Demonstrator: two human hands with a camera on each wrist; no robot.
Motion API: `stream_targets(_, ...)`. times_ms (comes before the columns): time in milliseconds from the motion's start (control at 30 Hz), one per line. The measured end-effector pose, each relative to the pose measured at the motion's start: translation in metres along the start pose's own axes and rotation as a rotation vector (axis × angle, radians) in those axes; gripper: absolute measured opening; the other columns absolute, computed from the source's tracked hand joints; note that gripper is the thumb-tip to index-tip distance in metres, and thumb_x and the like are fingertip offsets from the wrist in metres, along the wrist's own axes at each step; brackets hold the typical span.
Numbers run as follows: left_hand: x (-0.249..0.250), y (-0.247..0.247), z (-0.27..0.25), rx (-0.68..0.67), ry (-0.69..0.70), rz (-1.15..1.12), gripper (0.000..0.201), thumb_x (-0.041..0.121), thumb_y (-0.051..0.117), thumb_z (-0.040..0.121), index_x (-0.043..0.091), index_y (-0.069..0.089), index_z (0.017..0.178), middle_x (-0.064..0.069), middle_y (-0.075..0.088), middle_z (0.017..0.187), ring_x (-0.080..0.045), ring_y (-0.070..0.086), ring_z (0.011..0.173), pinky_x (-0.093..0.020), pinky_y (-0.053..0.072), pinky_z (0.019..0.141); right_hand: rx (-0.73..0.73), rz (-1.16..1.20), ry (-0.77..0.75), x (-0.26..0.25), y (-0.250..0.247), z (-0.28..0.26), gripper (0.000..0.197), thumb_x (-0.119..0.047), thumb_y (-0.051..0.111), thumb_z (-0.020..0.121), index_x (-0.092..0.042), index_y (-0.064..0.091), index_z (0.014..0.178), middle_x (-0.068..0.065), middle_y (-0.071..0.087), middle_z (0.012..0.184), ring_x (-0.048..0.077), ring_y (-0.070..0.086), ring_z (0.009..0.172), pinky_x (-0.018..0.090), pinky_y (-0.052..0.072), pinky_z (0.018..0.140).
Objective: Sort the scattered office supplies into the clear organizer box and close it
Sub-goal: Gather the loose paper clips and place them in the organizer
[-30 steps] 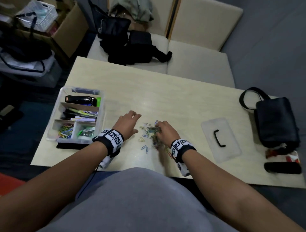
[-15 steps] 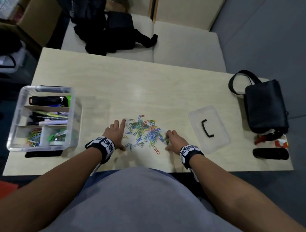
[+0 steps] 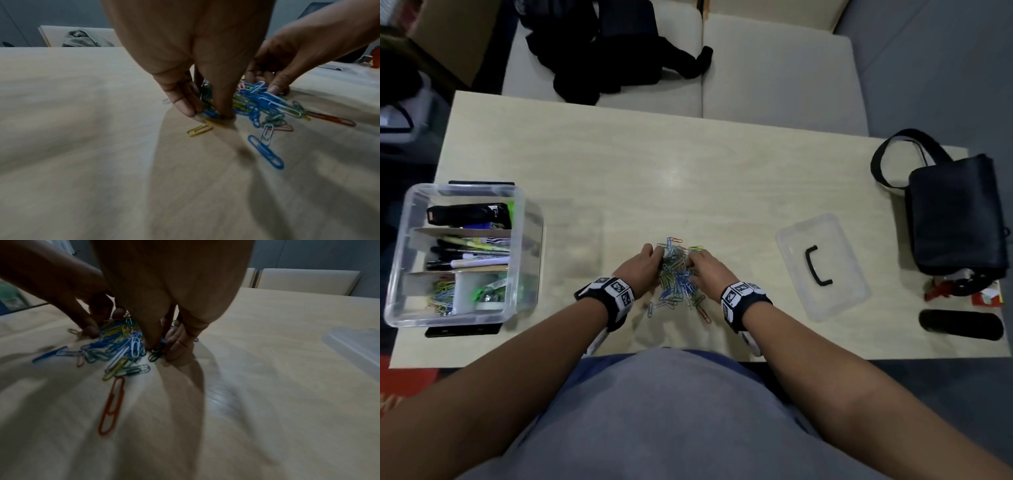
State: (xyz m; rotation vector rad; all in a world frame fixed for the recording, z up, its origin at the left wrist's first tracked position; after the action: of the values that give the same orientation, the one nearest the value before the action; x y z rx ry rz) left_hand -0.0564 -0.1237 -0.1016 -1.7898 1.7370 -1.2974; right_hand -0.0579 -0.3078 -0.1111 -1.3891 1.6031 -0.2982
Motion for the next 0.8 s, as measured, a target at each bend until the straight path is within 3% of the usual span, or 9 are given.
stream_targets(100, -0.002, -0.004, 0.004, 0.030, -0.019, -0.015, 0.051, 0.014, 0.071, 0.081, 0.006, 0.039, 0.120, -0.016, 0.045, 0.113, -0.038, 0.056, 0.086, -0.041, 0.042, 0.062, 0.139, 0.003, -0.033, 0.000, -0.009, 0.000, 0.024, -0.028, 0.063, 0.093, -0.018, 0.049, 0.110, 0.003, 0.052, 0.110, 0.023, 0.058, 0.089, 0.036, 0.050, 0.071)
stream_targets(200, -0.007, -0.008, 0.006, 0.079, -0.018, 0.018, 0.078, 0.035, 0.086, 0.064, 0.010, 0.042, 0.123, -0.013, 0.044, 0.114, -0.034, 0.052, 0.093, -0.042, 0.047, 0.072, 0.263, -0.052, 0.020, 0.010, -0.019, -0.004, 0.042, -0.044, 0.065, 0.089, -0.018, 0.049, 0.117, 0.003, 0.049, 0.113, 0.019, 0.053, 0.092, 0.032, 0.048, 0.067)
stream_targets(300, -0.007, -0.004, 0.009, 0.083, -0.009, 0.100, 0.100, 0.053, 0.086, 0.053, 0.013, 0.038, 0.131, -0.011, 0.040, 0.120, -0.032, 0.047, 0.101, -0.044, 0.046, 0.082, 0.211, -0.068, 0.081, 0.018, -0.017, -0.006, 0.069, -0.055, 0.072, 0.079, -0.017, 0.045, 0.130, 0.006, 0.045, 0.122, 0.023, 0.051, 0.105, 0.034, 0.050, 0.077)
stream_targets(433, 0.002, 0.004, 0.014, 0.062, 0.017, 0.169, 0.110, 0.057, 0.085, 0.051, 0.014, 0.033, 0.137, -0.010, 0.039, 0.122, -0.031, 0.044, 0.106, -0.044, 0.044, 0.085, 0.153, -0.144, 0.075, 0.012, -0.007, -0.004, 0.080, -0.058, 0.075, 0.073, -0.015, 0.043, 0.134, 0.006, 0.045, 0.123, 0.024, 0.046, 0.114, 0.036, 0.048, 0.087)
stream_targets(567, 0.011, 0.005, 0.018, 0.046, 0.026, 0.151, 0.097, 0.047, 0.085, 0.062, 0.011, 0.034, 0.136, -0.011, 0.039, 0.121, -0.031, 0.046, 0.105, -0.041, 0.045, 0.082, 0.134, -0.141, 0.033, 0.002, -0.001, -0.004, 0.077, -0.046, 0.078, 0.074, -0.014, 0.043, 0.134, 0.008, 0.044, 0.124, 0.027, 0.046, 0.115, 0.039, 0.049, 0.089)
stream_targets(800, 0.010, -0.001, 0.023, 0.031, 0.060, 0.103, 0.049, 0.022, 0.072, 0.080, 0.010, 0.045, 0.119, -0.013, 0.046, 0.111, -0.035, 0.052, 0.093, -0.037, 0.038, 0.065, 0.129, -0.117, -0.003, -0.004, -0.003, -0.004, 0.046, -0.021, 0.065, 0.086, -0.009, 0.050, 0.128, 0.009, 0.049, 0.126, 0.029, 0.048, 0.114, 0.040, 0.046, 0.086)
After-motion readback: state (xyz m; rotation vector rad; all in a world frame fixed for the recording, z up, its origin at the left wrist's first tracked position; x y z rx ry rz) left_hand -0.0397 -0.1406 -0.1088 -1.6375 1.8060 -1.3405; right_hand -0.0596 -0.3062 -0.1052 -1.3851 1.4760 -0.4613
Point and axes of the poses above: each hand's wrist, its own z-axis towards the middle knuckle, its own y-axis out of the palm, x = y × z, the point moved 2 cm from there along z, towards the middle knuckle
